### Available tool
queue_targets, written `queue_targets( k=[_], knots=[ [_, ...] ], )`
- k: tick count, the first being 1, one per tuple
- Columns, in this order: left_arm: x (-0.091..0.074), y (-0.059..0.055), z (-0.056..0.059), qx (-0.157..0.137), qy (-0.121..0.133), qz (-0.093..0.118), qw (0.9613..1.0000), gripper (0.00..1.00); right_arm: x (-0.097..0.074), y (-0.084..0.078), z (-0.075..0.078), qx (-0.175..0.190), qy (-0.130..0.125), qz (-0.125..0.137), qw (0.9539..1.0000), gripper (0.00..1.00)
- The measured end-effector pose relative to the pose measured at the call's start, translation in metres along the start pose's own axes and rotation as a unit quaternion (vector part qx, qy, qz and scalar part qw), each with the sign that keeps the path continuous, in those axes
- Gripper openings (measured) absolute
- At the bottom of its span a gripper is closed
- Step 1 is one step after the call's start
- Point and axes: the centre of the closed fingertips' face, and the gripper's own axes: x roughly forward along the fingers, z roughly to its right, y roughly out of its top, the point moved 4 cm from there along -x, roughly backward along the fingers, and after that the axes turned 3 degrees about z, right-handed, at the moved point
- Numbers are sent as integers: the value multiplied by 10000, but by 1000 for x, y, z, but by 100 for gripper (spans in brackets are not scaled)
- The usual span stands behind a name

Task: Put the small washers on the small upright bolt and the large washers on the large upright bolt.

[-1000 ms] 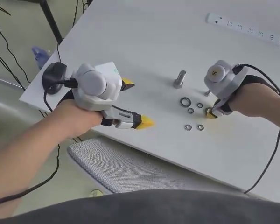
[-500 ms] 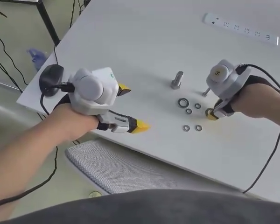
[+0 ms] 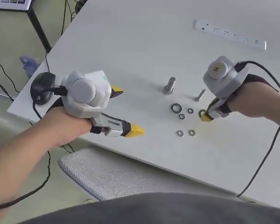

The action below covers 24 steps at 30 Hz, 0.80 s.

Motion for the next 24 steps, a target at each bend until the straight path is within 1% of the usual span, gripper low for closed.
queue_targets(
  k=[3, 5, 7, 9, 13, 15, 19, 23, 24],
  knots=[
    [2, -2, -1, 9, -4, -75, 10000, 85, -8, 5, 2, 34, 13, 70, 10000, 21],
    [2, -4, -1, 27, 15, -99, 9999, 89, -6, 9, 6, 20, -1, 86, 10000, 21],
    [2, -6, 0, 15, -23, -138, 9999, 90, -11, 13, 7, -16, -24, 95, 10000, 21],
    [2, -6, -1, -6, -10, -110, 9999, 93, -16, 18, 8, -55, -37, 102, 9999, 21],
    [2, -7, -4, -86, 26, -82, 9999, 98, -17, 28, 10, -71, -23, 126, 9999, 21],
    [2, -5, -4, -111, -19, -39, 9999, 98, -19, 32, 10, -67, -41, 136, 9999, 21],
    [2, -4, -5, -61, -10, -52, 10000, 98, -22, 39, 10, -100, -58, 143, 9998, 21],
    [2, -4, -7, -105, -2, -40, 9999, 99, -23, 49, 12, -154, -67, 158, 9997, 21],
    [2, -5, -7, -111, -6, -46, 9999, 99, -24, 51, 11, -184, -62, 154, 9997, 21]
  ],
)
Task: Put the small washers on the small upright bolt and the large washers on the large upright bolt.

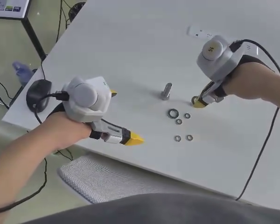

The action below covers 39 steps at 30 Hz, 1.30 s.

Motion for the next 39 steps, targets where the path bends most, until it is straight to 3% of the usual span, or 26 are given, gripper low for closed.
queue_targets(
  k=[11, 14, 24, 39],
  knots=[
    [1, -2, 2, -6, -82, -17, 10000, 97, -1, 23, -1, -139, 39, 13, 9999, 21],
    [2, -4, 2, 67, -121, -126, 9998, 96, 0, 28, -2, -169, 45, 8, 9998, 21],
    [4, 3, -2, 122, -186, -10, 9998, 95, 4, 43, -3, -192, 32, 13, 9998, 21],
    [1, -3, -4, 61, -231, -57, 9997, 93, 10, 65, 0, -318, 12, 70, 9995, 21]
  ],
)
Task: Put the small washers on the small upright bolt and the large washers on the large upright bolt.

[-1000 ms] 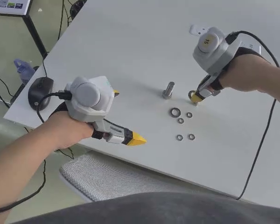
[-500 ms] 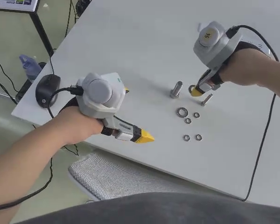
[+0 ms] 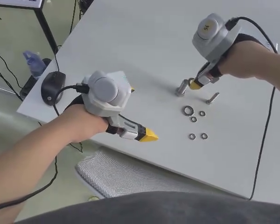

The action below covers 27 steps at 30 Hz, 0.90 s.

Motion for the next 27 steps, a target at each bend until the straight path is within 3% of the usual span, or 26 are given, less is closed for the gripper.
queue_targets(
  k=[6, 14, 27],
  knots=[
    [-3, -4, 1, -28, -11, -24, 10000, 91, 4, 10, 8, -67, -22, -6, 10000, 21],
    [-7, -7, 1, -79, -15, -33, 10000, 90, 14, 15, 7, -116, -60, -70, 9999, 21],
    [-9, -6, 0, -149, -13, 18, 9999, 89, 25, 13, 6, -231, -82, -220, 9995, 21]
  ],
)
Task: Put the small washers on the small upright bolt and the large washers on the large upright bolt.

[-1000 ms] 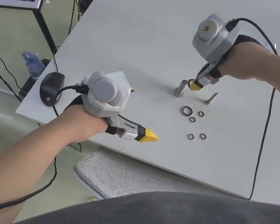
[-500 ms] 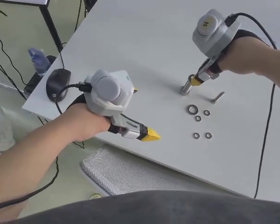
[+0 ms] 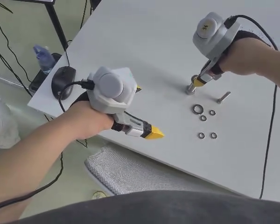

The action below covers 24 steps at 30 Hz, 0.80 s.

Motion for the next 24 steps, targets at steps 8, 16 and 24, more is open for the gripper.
queue_targets(
  k=[8, 16, 24],
  knots=[
    [0, -1, 0, -29, -3, -12, 10000, 88, 5, -1, 1, 16, 24, 4, 10000, 21],
    [-1, -2, -1, -22, -24, -31, 10000, 87, 15, -3, 1, -1, 23, 20, 10000, 21],
    [-1, -2, -4, -25, -24, -37, 10000, 86, 18, -2, -1, -59, 0, 21, 10000, 21]
  ],
)
